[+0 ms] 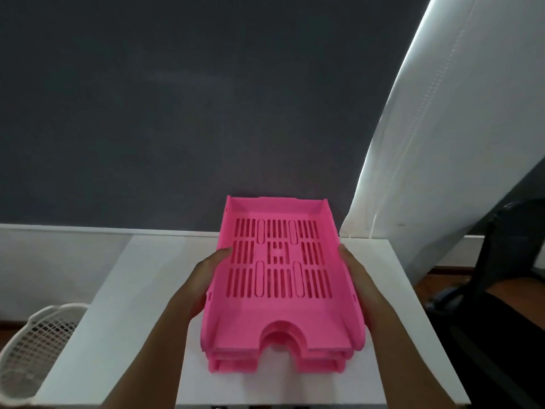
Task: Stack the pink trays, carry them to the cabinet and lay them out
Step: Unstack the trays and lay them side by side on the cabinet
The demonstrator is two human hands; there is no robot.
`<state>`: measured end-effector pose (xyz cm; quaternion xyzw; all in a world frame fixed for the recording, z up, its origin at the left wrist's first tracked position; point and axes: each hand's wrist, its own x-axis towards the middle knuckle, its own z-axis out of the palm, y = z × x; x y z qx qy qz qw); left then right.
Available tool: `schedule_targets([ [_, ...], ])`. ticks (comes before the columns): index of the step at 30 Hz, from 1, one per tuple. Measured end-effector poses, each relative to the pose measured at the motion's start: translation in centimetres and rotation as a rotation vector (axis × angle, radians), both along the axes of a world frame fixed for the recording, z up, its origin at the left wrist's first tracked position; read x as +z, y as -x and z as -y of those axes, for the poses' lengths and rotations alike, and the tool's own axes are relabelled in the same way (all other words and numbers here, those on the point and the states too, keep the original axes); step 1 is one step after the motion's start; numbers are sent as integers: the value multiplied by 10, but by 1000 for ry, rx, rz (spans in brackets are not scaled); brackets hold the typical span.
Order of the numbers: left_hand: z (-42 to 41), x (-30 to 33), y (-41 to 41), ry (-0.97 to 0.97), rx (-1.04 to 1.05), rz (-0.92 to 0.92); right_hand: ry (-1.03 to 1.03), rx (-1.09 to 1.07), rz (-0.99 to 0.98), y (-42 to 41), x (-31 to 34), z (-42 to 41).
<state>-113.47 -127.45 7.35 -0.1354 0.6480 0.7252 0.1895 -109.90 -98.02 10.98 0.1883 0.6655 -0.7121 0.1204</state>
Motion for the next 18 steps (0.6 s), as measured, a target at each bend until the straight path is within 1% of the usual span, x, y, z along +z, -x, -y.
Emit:
schedule_targets([
  [2,2,-3,3,63,76,-75,-103,1,-35,-1,4,0],
  [3,2,-1,3,81,101,-106,-147,-32,-63,0,2,-2],
  [6,-9,18,-7,87,80,-230,-176,-6,-98,-8,4,2],
  [8,-19,30,-11,95,85,-275,-208,3,-122,-12,4,2],
  [13,-52,55,-25,66,80,-349,-137,-57,-178,-31,12,-36],
  [18,-127,59,-30,112,84,-357,-126,-79,-146,-46,17,-107],
])
